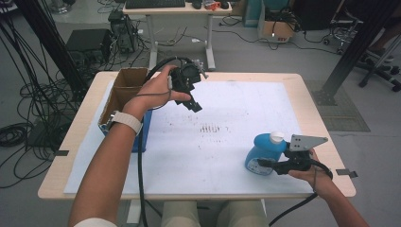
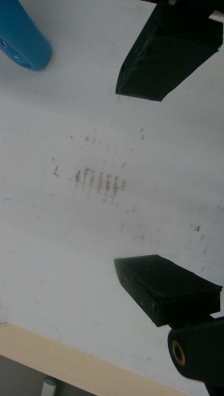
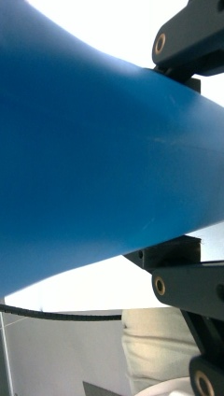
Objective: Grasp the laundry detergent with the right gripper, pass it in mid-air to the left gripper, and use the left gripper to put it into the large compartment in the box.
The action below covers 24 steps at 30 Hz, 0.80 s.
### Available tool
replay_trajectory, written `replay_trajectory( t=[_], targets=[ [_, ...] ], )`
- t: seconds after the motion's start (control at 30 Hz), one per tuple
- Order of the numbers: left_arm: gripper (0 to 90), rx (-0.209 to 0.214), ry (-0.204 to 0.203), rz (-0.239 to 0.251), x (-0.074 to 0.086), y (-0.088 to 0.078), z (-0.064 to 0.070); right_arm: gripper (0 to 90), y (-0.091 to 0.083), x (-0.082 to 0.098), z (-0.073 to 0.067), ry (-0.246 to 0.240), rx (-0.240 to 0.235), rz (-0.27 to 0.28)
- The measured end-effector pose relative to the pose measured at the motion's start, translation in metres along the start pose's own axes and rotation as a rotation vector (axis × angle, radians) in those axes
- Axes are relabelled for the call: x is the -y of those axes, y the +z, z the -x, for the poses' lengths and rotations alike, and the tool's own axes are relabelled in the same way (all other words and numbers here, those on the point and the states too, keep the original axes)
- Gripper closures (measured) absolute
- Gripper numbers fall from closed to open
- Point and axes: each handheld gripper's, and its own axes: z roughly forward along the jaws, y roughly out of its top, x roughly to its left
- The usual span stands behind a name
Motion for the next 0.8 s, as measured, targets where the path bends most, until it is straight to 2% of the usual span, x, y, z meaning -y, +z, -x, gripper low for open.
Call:
replay_trajectory(
  t=[0.4,0.5,0.8],
  targets=[
    [14.7,-0.001,0.000,-0.003,0.0004,-0.0006,0.0000,42.1,-0.0002,-0.0005,-0.0014,0.018,0.002,-0.007],
    [14.7,0.000,-0.004,0.000,0.0006,0.0001,0.0004,42.0,0.0000,0.0000,-0.0001,0.002,0.001,-0.001],
    [14.6,0.002,-0.004,0.005,0.0012,0.0002,0.0004,42.0,0.0000,0.0000,-0.0002,0.002,0.001,-0.001]
  ],
)
